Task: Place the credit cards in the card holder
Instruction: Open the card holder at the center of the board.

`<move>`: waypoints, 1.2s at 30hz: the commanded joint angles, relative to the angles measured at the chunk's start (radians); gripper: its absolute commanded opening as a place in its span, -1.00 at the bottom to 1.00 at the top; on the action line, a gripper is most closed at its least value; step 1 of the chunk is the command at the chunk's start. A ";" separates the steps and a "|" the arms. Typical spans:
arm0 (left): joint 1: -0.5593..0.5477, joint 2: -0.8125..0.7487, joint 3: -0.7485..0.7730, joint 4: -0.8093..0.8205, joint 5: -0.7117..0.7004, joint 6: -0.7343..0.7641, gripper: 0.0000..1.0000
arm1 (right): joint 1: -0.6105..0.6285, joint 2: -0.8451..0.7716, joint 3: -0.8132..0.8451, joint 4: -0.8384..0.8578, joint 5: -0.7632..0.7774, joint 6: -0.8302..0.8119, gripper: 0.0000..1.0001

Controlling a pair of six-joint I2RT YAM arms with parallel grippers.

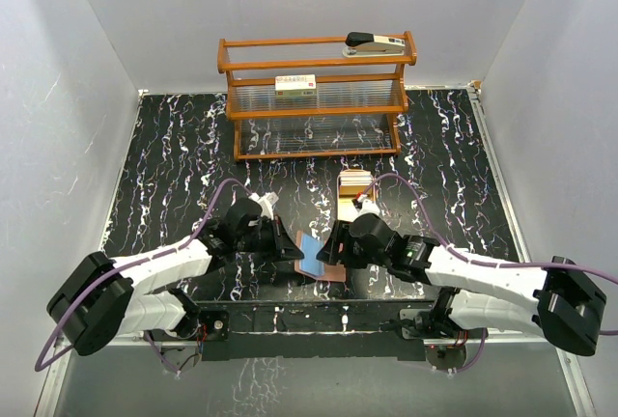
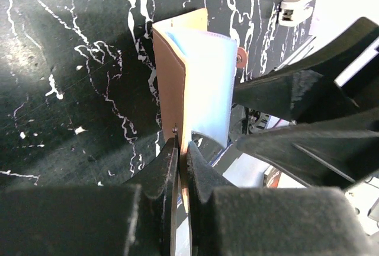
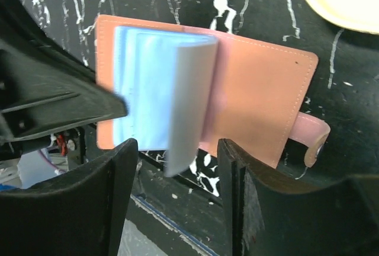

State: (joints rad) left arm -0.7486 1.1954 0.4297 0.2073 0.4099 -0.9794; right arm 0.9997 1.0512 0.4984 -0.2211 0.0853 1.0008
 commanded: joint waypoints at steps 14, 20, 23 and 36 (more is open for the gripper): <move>-0.020 -0.069 -0.006 -0.079 -0.049 0.015 -1.00 | 0.051 0.169 0.116 0.091 -0.050 -0.015 0.29; -0.020 -0.057 0.009 -0.093 -0.046 0.031 -1.00 | 0.054 0.201 0.127 0.094 -0.048 -0.018 0.33; -0.019 -0.056 0.002 -0.082 -0.043 0.028 -1.00 | 0.054 0.215 0.132 0.089 -0.048 -0.023 0.34; -0.021 -0.060 0.009 -0.085 -0.041 0.021 -1.00 | 0.053 0.231 0.127 0.106 -0.042 -0.024 0.39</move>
State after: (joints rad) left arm -0.7628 1.1591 0.4248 0.1238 0.3557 -0.9611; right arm 1.0477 1.2705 0.5854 -0.1741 0.0307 0.9920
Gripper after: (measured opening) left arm 0.033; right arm 0.696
